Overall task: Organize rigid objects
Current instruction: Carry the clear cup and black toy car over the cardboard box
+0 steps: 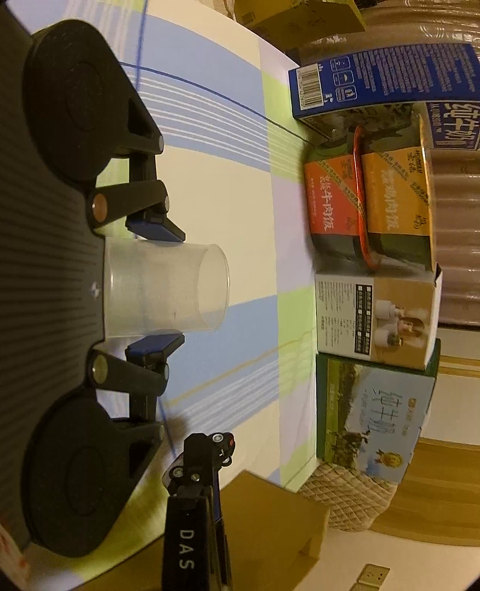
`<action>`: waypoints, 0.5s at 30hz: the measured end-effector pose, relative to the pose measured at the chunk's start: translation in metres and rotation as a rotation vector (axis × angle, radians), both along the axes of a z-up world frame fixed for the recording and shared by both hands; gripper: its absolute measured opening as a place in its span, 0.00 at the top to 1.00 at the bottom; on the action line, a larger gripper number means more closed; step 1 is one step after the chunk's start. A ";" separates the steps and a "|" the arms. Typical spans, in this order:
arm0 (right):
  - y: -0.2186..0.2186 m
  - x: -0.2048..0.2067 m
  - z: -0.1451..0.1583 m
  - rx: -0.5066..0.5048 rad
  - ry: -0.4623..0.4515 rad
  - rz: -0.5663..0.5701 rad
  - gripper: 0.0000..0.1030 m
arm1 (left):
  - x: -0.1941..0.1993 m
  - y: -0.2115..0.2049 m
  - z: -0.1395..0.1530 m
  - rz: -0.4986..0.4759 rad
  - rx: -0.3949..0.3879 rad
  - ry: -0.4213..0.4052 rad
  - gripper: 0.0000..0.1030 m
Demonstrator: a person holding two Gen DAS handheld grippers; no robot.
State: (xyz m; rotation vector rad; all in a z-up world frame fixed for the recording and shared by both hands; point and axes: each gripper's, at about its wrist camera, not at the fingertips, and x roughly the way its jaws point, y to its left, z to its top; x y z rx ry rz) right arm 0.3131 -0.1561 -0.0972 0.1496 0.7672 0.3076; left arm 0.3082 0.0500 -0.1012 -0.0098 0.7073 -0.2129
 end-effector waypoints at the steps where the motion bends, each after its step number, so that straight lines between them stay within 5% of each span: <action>1: -0.002 -0.006 0.003 0.009 -0.001 -0.005 0.73 | -0.007 -0.001 0.002 0.002 -0.002 0.001 0.55; 15: -0.021 -0.110 0.035 -0.002 -0.026 -0.011 0.73 | -0.103 -0.019 0.042 0.026 -0.046 0.042 0.55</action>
